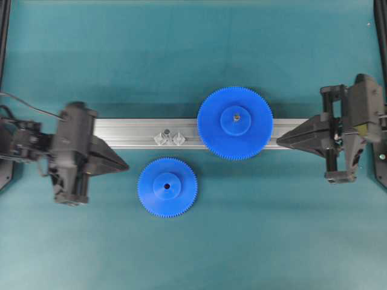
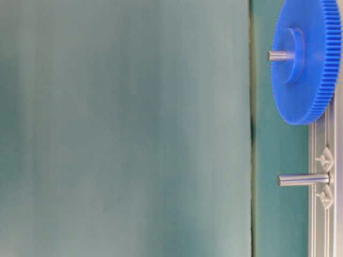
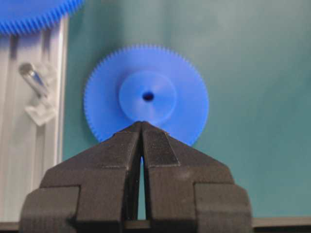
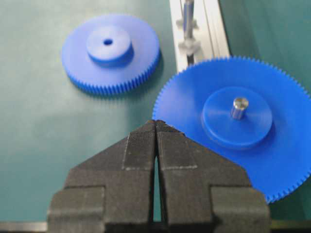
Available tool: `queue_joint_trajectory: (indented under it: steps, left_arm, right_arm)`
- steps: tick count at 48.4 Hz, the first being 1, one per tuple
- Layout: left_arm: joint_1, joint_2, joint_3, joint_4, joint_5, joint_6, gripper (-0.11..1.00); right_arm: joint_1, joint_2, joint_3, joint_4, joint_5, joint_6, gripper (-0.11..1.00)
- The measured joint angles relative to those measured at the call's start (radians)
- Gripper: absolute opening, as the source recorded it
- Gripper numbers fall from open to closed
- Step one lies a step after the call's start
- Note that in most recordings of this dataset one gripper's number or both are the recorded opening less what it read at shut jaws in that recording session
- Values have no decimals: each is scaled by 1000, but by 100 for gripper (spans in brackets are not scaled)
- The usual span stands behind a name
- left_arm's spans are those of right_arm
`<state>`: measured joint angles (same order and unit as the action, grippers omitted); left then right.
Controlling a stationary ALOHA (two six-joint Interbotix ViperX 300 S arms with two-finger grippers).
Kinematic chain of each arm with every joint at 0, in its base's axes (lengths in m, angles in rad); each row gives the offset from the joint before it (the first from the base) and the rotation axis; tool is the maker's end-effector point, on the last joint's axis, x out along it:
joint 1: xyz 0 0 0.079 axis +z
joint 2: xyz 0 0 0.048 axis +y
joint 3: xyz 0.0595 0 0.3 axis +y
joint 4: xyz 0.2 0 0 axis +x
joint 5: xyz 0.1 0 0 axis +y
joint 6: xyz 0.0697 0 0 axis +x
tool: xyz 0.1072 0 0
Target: Insert the small gear onto the shaft.
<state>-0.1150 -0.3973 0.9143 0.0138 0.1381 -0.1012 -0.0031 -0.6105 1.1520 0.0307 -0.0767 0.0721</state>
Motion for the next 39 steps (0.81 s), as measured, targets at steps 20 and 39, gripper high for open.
queue_joint_trajectory:
  steps: [20,39]
  left_arm:
    - [-35,230,-158,0,58,8,-1]
    - [-54,410,-319,0,244,9,-1]
  right_arm:
    - [0,71,-32,0,25,0,1]
    - [0,86,-32,-2,29,0,1]
